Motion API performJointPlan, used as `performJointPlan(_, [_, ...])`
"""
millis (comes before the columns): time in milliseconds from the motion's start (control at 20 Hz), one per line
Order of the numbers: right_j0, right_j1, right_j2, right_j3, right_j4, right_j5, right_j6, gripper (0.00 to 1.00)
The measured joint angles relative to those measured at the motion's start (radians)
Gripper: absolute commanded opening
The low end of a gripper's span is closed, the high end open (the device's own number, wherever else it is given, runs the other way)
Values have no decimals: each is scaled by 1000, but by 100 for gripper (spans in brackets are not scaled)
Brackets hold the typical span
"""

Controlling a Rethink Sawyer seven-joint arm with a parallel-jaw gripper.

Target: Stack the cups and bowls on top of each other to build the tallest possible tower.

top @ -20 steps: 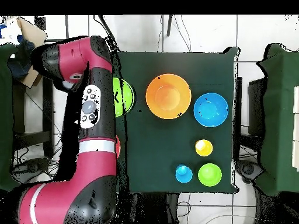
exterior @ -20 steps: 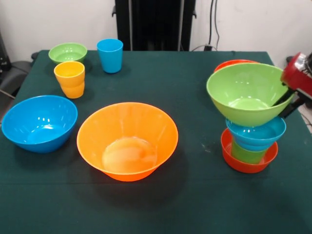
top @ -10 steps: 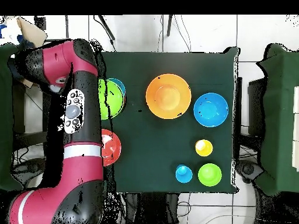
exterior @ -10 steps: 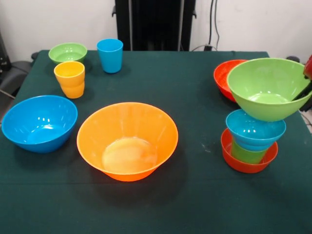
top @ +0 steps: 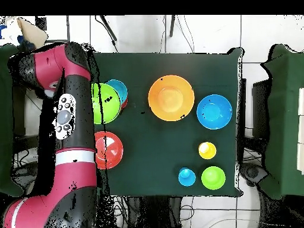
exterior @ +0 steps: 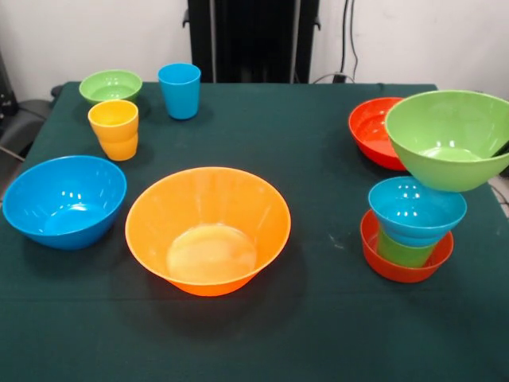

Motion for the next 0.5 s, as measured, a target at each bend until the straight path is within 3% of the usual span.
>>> performJointPlan(500, [26, 10, -44, 1, 2, 0, 33, 0])
